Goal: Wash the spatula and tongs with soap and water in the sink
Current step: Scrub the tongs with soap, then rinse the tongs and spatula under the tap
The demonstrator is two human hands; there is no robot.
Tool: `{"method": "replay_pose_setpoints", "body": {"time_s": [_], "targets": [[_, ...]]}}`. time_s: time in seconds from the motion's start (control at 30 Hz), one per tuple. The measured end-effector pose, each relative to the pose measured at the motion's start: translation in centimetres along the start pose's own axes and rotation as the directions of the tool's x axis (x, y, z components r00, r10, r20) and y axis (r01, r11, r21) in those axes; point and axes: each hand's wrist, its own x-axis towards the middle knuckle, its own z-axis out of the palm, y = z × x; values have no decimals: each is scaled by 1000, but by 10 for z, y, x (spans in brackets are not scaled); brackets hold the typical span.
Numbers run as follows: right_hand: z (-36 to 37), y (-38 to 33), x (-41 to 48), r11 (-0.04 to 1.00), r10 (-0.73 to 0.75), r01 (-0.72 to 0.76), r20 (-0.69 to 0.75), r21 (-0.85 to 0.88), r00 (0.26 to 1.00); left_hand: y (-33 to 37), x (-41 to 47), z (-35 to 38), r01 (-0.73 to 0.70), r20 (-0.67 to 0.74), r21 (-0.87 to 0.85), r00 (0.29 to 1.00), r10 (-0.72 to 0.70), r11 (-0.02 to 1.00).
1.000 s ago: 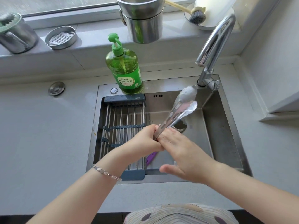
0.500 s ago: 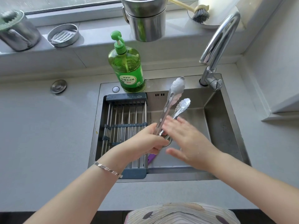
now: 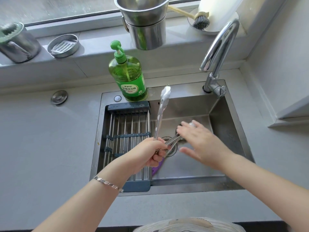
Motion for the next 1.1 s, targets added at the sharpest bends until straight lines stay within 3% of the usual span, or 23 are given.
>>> {"method": "replay_pose_setpoints", "body": {"time_s": [0.1, 0.23, 0.4, 0.5, 0.6, 0.7, 0.9, 1.1], "targets": [[6, 34, -12, 953, 247, -250, 42, 171, 968, 6, 12, 2, 32, -148, 139, 989, -11, 990], [1, 72, -25, 716, 537, -562, 189, 415, 822, 15, 40, 3, 65, -370, 390, 924, 92, 918], [-16, 116, -6, 524, 661, -673, 249, 522, 708, 41, 62, 21, 99, -452, 457, 882, 135, 884], [-30, 137, 25, 282, 748, -684, 291, 673, 596, 59, 72, 32, -13, -420, 433, 882, 214, 902], [-41, 157, 56, 14, 811, -697, 400, 717, 428, 73, 82, 39, -119, -397, 382, 875, 278, 917], [-40, 174, 75, -139, 784, -708, 514, 692, 348, 83, 92, 43, -188, -365, 393, 867, 340, 900], [-24, 183, 84, -173, 781, -743, 549, 647, 296, 97, 112, 45, -219, -416, 352, 834, 362, 910], [-15, 186, 82, -162, 810, -747, 520, 645, 273, 98, 115, 54, -268, -369, 319, 848, 380, 909]]}}
